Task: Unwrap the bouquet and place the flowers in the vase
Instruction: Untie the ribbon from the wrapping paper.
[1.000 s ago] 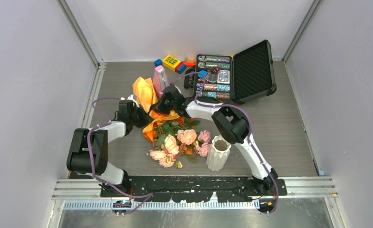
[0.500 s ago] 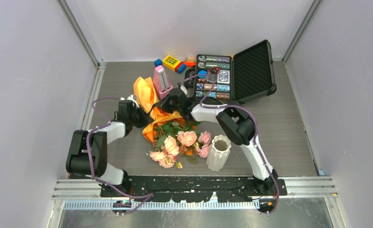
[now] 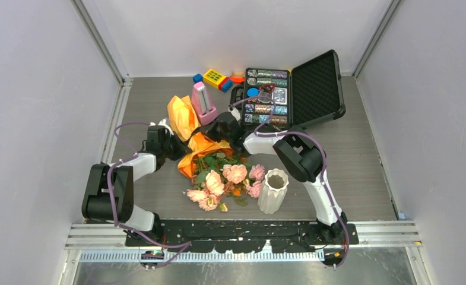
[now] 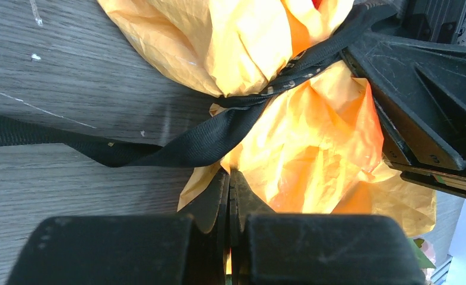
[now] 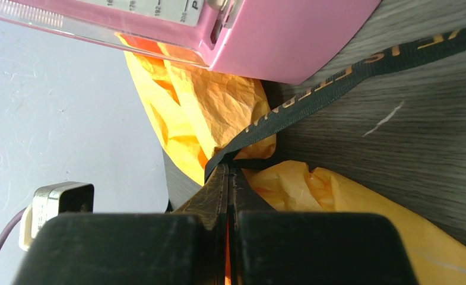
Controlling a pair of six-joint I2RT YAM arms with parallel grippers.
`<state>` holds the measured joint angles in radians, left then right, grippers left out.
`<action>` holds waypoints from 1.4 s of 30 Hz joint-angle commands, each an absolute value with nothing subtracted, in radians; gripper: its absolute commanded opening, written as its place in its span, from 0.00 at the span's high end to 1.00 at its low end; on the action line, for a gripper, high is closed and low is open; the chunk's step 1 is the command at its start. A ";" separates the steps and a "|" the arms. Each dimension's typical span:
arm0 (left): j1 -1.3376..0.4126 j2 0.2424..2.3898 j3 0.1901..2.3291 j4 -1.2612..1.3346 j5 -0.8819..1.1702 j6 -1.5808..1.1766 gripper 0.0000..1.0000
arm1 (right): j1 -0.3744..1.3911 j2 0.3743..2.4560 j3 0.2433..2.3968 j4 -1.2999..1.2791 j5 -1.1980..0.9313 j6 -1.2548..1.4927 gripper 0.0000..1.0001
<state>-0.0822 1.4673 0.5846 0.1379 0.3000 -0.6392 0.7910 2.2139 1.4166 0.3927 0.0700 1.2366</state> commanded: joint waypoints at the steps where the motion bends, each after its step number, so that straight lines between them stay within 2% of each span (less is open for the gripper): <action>1: -0.071 1.444 0.558 0.073 0.294 -0.617 1.00 | 0.763 2.112 1.390 0.514 0.188 1.257 1.00; 7: -0.069 1.449 0.549 0.106 0.327 -0.626 1.00 | 0.758 2.098 1.381 0.509 0.191 1.234 1.00; 9: -0.070 1.449 0.552 0.112 0.339 -0.627 1.00 | 0.758 2.078 1.387 0.496 0.185 1.196 0.97; 15: -0.069 1.435 0.560 0.115 0.360 -0.623 1.00 | 0.761 2.005 1.387 0.451 0.197 1.077 0.77; 19: -0.069 1.424 0.566 0.112 0.366 -0.621 1.00 | 0.777 1.959 1.381 0.424 0.207 1.000 0.67; 26: -0.069 1.412 0.572 0.104 0.365 -0.618 1.00 | 0.840 1.956 1.394 0.386 0.167 0.984 0.65; 42: -0.069 1.407 0.579 0.107 0.383 -0.619 1.00 | 0.878 2.115 1.441 0.384 0.129 1.123 0.64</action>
<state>-0.0715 1.4376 0.5716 0.1188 0.3523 -0.6418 0.8814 2.1059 1.3987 0.3622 0.1101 1.0847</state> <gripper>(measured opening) 0.009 0.357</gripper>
